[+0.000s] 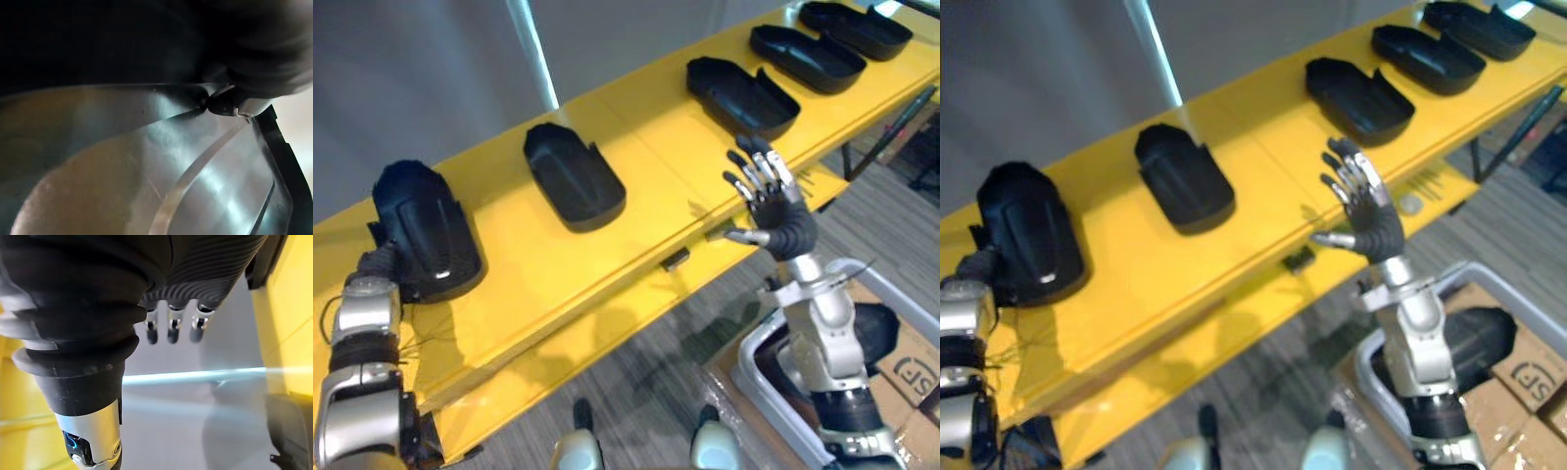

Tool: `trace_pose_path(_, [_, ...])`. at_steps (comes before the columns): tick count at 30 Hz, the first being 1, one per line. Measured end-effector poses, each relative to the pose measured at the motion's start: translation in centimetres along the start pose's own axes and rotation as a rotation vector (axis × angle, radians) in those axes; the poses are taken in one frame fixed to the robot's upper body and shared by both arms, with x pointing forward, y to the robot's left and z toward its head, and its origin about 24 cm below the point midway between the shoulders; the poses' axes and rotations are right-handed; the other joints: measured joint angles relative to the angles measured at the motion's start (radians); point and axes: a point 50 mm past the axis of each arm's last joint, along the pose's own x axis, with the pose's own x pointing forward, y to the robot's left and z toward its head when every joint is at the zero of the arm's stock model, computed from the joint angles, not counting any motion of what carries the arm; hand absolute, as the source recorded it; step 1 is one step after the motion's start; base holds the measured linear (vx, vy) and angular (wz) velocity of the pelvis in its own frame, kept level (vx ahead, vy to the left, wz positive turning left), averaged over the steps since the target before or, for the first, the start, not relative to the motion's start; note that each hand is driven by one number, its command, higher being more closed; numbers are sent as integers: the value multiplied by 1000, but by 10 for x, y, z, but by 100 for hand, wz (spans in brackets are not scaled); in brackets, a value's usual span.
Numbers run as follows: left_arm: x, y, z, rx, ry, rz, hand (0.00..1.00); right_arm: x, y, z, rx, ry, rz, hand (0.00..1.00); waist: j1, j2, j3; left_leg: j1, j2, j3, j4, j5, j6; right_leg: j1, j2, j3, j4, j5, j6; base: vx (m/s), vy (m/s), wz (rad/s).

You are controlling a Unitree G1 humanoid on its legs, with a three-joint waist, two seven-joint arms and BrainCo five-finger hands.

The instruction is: Walk over and take plastic housings, then place them on the shelf

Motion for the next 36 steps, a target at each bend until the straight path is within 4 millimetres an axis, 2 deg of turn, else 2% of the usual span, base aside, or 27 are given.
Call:
trace_pose_path(1, [0, 0, 0, 1, 6, -14, 0, -2, 1, -1, 3, 7, 0, 0, 1, 0, 0, 0, 0, 0, 1, 0, 0, 0, 0, 0, 0, 0, 0, 0, 0, 0])
trace_pose_path(6, [1, 6, 1, 34, 13, -70, 0, -4, 1, -3, 6, 18, 1, 0, 1, 0, 0, 0, 0, -1, 3, 0, 0, 2, 0, 0, 1, 0, 0, 0, 0, 0])
trace_pose_path(16, [0, 1, -6, -10, 41, -160, 0, -6, 3, -7, 16, 41, -10, 0, 1, 0, 0, 21, 2, -9, 3, -1, 0, 40, 1, -14, -17, 3, 4, -5, -1, 1])
trace_pose_path(22, [0, -1, -10, -37, 15, -124, 0, -6, 1, -7, 16, 46, -33, 0, 1, 0, 0, 33, 3, -13, -11, 0, -1, 69, 7, -28, -57, 22, 8, 5, 2, 2])
trace_pose_path(25, [0, 3, -10, -22, -8, -3, 0, -5, 0, -4, 0, 17, -70, 0, 2, 0, 0, 35, 3, -12, -13, 0, -1, 74, 9, -28, -69, 26, 8, 0, 0, 0])
trace_pose_path(27, [-2, 8, -1, -32, -62, 70, 0, -5, -2, 0, -8, -12, -97, 0, 4, 0, 0, 35, 3, -11, -13, 0, -1, 74, 9, -28, -72, 26, 8, 0, 0, 0])
trace_pose_path(32, [-22, 30, 44, -133, -336, 299, 0, -6, -4, 8, -14, -100, -153, 0, 7, 0, -1, 36, 3, -9, -17, 0, -1, 75, 11, -30, -78, 32, 6, -5, 2, -1])
trace_pose_path(34, [-41, 40, 59, -196, -490, 402, 0, -6, -3, 11, -8, -124, -164, 0, 5, 2, -4, 36, 4, -8, -18, 0, -1, 76, 12, -30, -82, 35, 6, 0, 0, 0])
trace_pose_path(36, [-57, 41, 60, -281, -583, 468, 0, -9, -1, 12, 1, -138, -185, 0, 9, 10, -14, 39, 3, -10, -22, 0, 0, 86, 14, -34, -96, 41, 6, 2, 2, 2])
